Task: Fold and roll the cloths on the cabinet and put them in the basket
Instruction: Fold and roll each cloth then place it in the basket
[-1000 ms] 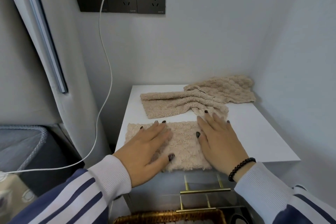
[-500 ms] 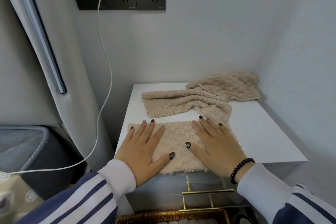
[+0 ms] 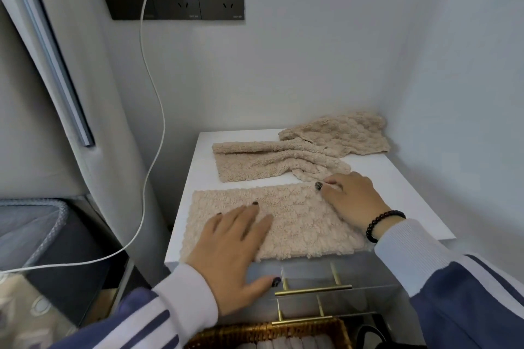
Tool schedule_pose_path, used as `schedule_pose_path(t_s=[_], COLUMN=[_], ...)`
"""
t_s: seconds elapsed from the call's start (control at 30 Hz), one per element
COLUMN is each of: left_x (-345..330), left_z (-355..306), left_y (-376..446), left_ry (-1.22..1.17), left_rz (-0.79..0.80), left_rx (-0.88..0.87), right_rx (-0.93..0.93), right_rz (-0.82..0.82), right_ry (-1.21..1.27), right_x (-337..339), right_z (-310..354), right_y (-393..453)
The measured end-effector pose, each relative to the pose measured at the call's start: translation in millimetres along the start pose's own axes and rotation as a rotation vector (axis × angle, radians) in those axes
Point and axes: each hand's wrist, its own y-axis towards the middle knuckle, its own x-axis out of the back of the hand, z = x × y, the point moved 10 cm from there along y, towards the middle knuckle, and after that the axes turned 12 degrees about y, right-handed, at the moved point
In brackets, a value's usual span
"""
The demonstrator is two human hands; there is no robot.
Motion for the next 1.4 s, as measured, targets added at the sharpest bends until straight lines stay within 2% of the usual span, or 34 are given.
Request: schedule_pose_path(t_s=[0.07, 0.17, 0.23, 0.37, 0.5, 0.57, 0.73, 0.9, 1.1, 1.2, 1.33, 1.4], left_x=[-9, -12, -13, -16, -10, -2, 34, 69, 75, 80, 77, 71], left_z=[-5, 2, 7, 15, 13, 5, -42, -53, -12, 6, 21, 27], left_y=[-2, 1, 4, 9, 9, 8, 6, 7, 18, 16, 13, 9], left_ry=[0.034, 0.049, 0.065, 0.070, 0.023, -0.037, -0.167, -0.480, -0.887, -0.983, -1.139, -1.234], left_rz=[0.033, 0.002, -0.028, -0.032, -0.069, -0.118, -0.304, -0.467, -0.468, -0.522, -0.507, -0.497], left_rx=[-0.014, -0.039, -0.095, -0.169, -0.132, -0.122, -0.117, 0.071, 0.264, 0.313, 0.338, 0.364], right_rx=[-0.040, -0.095, -0.146, -0.256, -0.337, -0.345, -0.231, -0.150, -0.076, -0.014, 0.071, 0.123], right_rz=[-0.016, -0.002, 0.013, 0.070, 0.186, 0.189, 0.100, 0.136, 0.187, 0.142, 0.026, 0.061], right_ry=[0.155, 0.008, 0.000, 0.232, 0.347, 0.423, 0.705, 0.873, 0.866, 0.896, 0.927, 0.897], right_x=[2, -1, -1, 1, -6, -5, 14, 19, 23, 31, 36, 29], right_z=[-1, -6, -10, -15, -19, -17, 10, 42, 53, 50, 40, 41], right_y=[0, 1, -1, -10, -22, -25, -25, -35, -34, -28, -21, -20])
